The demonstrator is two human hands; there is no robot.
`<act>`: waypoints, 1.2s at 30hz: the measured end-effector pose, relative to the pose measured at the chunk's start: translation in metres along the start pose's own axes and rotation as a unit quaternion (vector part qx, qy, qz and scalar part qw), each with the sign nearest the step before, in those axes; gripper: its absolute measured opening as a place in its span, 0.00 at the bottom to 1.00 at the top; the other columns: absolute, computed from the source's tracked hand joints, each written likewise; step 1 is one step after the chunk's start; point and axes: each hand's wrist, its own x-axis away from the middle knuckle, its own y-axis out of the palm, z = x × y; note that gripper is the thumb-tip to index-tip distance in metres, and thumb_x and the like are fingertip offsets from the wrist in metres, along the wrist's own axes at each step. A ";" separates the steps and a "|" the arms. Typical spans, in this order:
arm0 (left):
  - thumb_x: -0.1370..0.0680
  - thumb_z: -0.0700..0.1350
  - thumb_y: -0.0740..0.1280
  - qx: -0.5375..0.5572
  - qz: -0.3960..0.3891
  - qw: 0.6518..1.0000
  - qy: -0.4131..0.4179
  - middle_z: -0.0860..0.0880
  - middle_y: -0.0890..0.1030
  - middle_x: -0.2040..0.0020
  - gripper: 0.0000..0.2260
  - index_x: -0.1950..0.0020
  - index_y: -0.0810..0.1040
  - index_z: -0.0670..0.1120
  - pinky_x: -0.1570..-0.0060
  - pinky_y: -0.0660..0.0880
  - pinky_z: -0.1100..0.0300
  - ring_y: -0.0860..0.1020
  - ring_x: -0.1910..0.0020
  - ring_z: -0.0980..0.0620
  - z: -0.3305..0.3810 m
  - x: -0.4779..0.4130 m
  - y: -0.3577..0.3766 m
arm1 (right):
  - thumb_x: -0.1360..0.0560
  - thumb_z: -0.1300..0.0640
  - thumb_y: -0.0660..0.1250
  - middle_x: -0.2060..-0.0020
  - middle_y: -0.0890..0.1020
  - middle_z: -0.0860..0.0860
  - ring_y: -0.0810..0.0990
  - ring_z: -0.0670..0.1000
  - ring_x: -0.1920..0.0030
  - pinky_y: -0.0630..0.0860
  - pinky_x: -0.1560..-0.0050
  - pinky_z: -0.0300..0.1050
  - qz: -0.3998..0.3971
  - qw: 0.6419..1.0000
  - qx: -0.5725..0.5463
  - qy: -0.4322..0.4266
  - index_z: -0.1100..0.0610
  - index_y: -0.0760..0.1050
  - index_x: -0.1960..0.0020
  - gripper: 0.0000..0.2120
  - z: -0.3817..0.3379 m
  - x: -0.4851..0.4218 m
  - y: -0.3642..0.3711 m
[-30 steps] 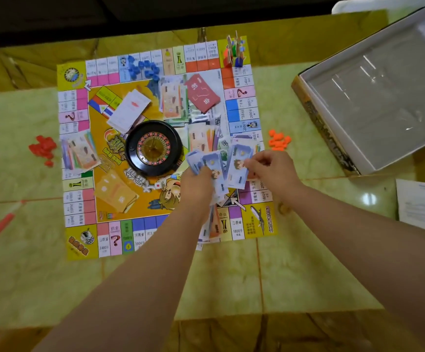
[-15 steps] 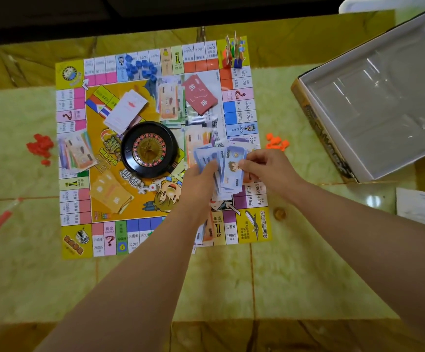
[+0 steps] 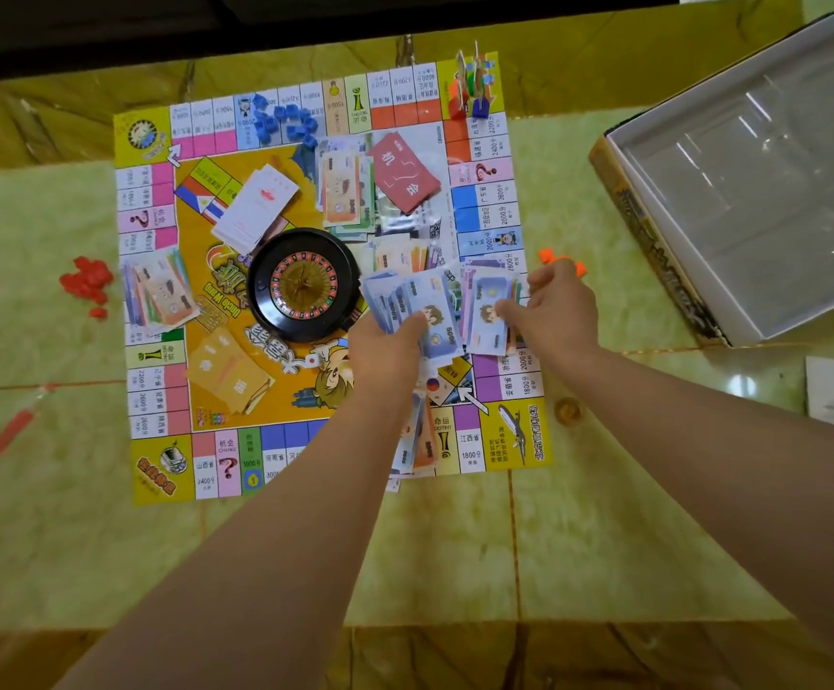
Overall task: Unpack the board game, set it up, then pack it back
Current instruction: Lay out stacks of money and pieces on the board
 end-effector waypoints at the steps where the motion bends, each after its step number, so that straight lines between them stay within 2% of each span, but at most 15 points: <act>1: 0.22 0.37 0.66 0.007 -0.005 1.000 0.005 0.51 0.75 0.63 0.08 0.57 0.74 0.49 0.62 0.75 0.55 0.74 0.66 0.54 0.001 0.000 0.000 | 0.28 0.54 0.74 0.62 0.75 0.50 0.75 0.50 0.61 0.74 0.59 0.47 0.002 1.000 -0.021 -0.013 0.56 0.70 0.49 0.15 -0.002 0.001 0.000; 2: 0.22 0.38 0.66 0.016 -0.010 1.000 0.007 0.53 0.75 0.62 0.07 0.55 0.73 0.48 0.61 0.73 0.57 0.73 0.66 0.57 0.003 -0.001 0.000 | 0.27 0.55 0.73 0.64 0.75 0.49 0.75 0.48 0.64 0.73 0.61 0.44 -0.001 0.999 -0.044 -0.027 0.56 0.71 0.50 0.12 -0.006 0.002 0.000; 4: 0.22 0.38 0.67 0.032 -0.013 0.999 0.003 0.55 0.74 0.62 0.06 0.51 0.72 0.48 0.55 0.72 0.53 0.71 0.65 0.59 0.006 -0.004 0.001 | 0.26 0.56 0.72 0.66 0.75 0.48 0.74 0.45 0.66 0.71 0.64 0.39 -0.016 0.997 -0.054 -0.052 0.54 0.73 0.53 0.08 -0.014 0.005 0.000; 5: 0.22 0.38 0.67 0.035 -0.015 0.999 0.006 0.55 0.74 0.62 0.07 0.50 0.72 0.48 0.53 0.72 0.52 0.71 0.65 0.60 0.008 -0.005 0.001 | 0.26 0.58 0.71 0.66 0.75 0.48 0.74 0.45 0.65 0.70 0.64 0.39 -0.021 0.997 -0.038 -0.059 0.54 0.73 0.53 0.07 -0.018 0.006 0.000; 7: 0.22 0.38 0.67 0.031 -0.023 0.999 0.018 0.56 0.74 0.62 0.07 0.49 0.71 0.47 0.53 0.69 0.57 0.71 0.65 0.61 0.012 -0.008 0.001 | 0.26 0.61 0.69 0.65 0.76 0.48 0.75 0.47 0.65 0.68 0.66 0.39 -0.015 0.999 0.005 -0.048 0.54 0.72 0.50 0.08 -0.022 0.006 0.001; 9: 0.22 0.37 0.67 0.021 -0.022 0.999 0.019 0.54 0.75 0.61 0.07 0.49 0.72 0.46 0.53 0.68 0.59 0.73 0.64 0.59 0.015 -0.010 -0.001 | 0.26 0.63 0.68 0.64 0.76 0.48 0.75 0.45 0.68 0.67 0.68 0.39 -0.003 0.999 0.027 -0.037 0.55 0.73 0.48 0.08 -0.024 0.005 0.000; 12: 0.23 0.37 0.67 -0.001 -0.005 1.000 0.018 0.47 0.77 0.57 0.06 0.49 0.73 0.44 0.55 0.70 0.56 0.76 0.57 0.48 0.018 -0.020 -0.006 | 0.25 0.60 0.68 0.57 0.74 0.50 0.73 0.45 0.64 0.71 0.60 0.43 -0.037 0.991 0.067 -0.110 0.51 0.75 0.43 0.12 -0.029 0.007 0.007; 15: 0.23 0.36 0.67 -0.011 -0.004 1.000 0.015 0.48 0.77 0.58 0.06 0.50 0.73 0.45 0.55 0.71 0.56 0.75 0.57 0.47 0.017 -0.028 -0.010 | 0.23 0.55 0.66 0.48 0.70 0.52 0.75 0.51 0.57 0.75 0.55 0.47 -0.107 0.967 0.172 -0.154 0.49 0.74 0.34 0.17 -0.028 0.012 0.018; 17: 0.23 0.37 0.67 -0.020 -0.014 1.000 0.015 0.49 0.77 0.59 0.06 0.49 0.74 0.45 0.56 0.71 0.56 0.76 0.59 0.48 0.016 -0.031 -0.011 | 0.22 0.54 0.65 0.47 0.70 0.53 0.76 0.54 0.55 0.76 0.56 0.48 -0.107 0.956 0.221 -0.160 0.52 0.77 0.37 0.14 -0.024 0.014 0.020; 20: 0.23 0.37 0.68 -0.036 -0.026 0.999 0.005 0.50 0.75 0.62 0.05 0.51 0.74 0.45 0.58 0.70 0.56 0.74 0.64 0.50 0.015 -0.035 -0.011 | 0.22 0.56 0.65 0.49 0.72 0.54 0.76 0.54 0.55 0.77 0.56 0.51 -0.079 0.960 0.217 -0.160 0.57 0.79 0.42 0.11 -0.016 0.017 0.014; 24: 0.23 0.39 0.67 -0.044 -0.026 0.998 -0.022 0.47 0.74 0.62 0.06 0.56 0.72 0.46 0.68 0.68 0.60 0.71 0.66 0.48 0.015 -0.042 -0.009 | 0.23 0.55 0.67 0.50 0.72 0.53 0.76 0.53 0.56 0.75 0.59 0.49 -0.028 0.965 0.202 -0.163 0.59 0.78 0.47 0.09 -0.011 0.017 0.005; 28: 0.24 0.39 0.68 -0.052 -0.032 0.998 -0.030 0.42 0.74 0.56 0.04 0.53 0.73 0.43 0.69 0.67 0.61 0.71 0.63 0.47 0.013 -0.046 -0.005 | 0.28 0.52 0.73 0.49 0.70 0.53 0.71 0.51 0.55 0.69 0.59 0.47 -0.034 0.976 0.184 -0.115 0.58 0.70 0.47 0.17 -0.011 0.011 0.015; 31: 0.24 0.40 0.68 -0.052 -0.039 0.998 -0.026 0.46 0.74 0.61 0.08 0.59 0.71 0.47 0.70 0.67 0.62 0.70 0.65 0.48 0.012 -0.048 -0.005 | 0.29 0.59 0.74 0.48 0.71 0.55 0.71 0.52 0.55 0.63 0.58 0.44 -0.041 0.979 0.178 -0.096 0.59 0.69 0.47 0.17 -0.009 0.008 0.020; 33: 0.23 0.40 0.69 -0.043 -0.043 0.998 -0.027 0.47 0.73 0.62 0.06 0.56 0.72 0.46 0.76 0.67 0.65 0.69 0.68 0.50 0.014 -0.046 -0.007 | 0.29 0.63 0.71 0.47 0.71 0.55 0.73 0.54 0.54 0.65 0.59 0.45 -0.041 0.979 0.175 -0.100 0.59 0.69 0.47 0.14 -0.010 0.008 0.019; 36: 0.23 0.41 0.69 -0.026 -0.059 0.997 -0.037 0.47 0.72 0.61 0.12 0.61 0.67 0.50 0.71 0.65 0.62 0.69 0.65 0.48 0.017 -0.046 -0.008 | 0.29 0.61 0.69 0.48 0.69 0.52 0.72 0.52 0.56 0.70 0.61 0.46 -0.003 0.976 0.195 -0.099 0.58 0.70 0.49 0.11 -0.017 0.008 0.013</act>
